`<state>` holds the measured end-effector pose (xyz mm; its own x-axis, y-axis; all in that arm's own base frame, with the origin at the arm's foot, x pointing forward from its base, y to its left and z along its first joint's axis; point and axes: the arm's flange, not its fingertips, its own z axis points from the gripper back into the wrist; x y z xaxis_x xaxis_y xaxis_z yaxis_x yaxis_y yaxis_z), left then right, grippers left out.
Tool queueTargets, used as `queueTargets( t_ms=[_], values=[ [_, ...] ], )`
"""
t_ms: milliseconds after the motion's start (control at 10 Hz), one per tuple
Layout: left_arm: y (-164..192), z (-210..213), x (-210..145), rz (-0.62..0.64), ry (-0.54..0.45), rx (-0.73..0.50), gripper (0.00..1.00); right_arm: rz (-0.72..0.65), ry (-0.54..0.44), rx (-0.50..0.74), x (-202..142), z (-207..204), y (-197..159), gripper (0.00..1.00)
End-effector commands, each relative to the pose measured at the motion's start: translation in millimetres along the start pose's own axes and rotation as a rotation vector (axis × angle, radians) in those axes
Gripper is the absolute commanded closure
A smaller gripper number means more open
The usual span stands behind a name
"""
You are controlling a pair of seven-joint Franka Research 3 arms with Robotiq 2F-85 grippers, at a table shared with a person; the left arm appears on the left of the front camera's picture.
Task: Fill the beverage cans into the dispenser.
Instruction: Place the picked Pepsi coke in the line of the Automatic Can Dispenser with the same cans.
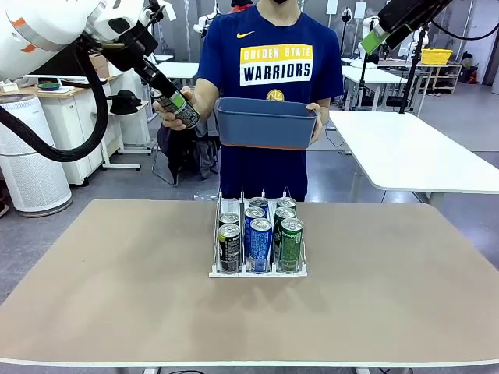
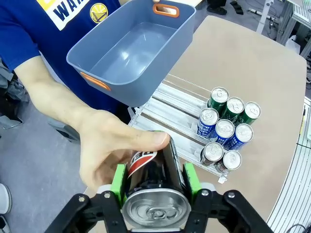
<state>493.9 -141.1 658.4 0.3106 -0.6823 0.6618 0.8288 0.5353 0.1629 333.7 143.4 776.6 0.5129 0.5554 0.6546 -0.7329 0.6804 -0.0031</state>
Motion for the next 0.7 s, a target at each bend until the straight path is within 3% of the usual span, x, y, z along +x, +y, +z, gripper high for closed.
queueTargets(
  t_ms=[0, 600],
  values=[
    [-0.1, 1.8, -1.3, -0.003, -0.001, 0.002, 1.0, 0.009, 0.0, 0.006, -0.2, -0.8, 1.1, 0.0],
    [-0.1, 1.8, -1.3, -0.003, -0.001, 0.002, 1.0, 0.009, 0.0, 0.006, -0.2, -0.8, 1.1, 0.0]
  ],
)
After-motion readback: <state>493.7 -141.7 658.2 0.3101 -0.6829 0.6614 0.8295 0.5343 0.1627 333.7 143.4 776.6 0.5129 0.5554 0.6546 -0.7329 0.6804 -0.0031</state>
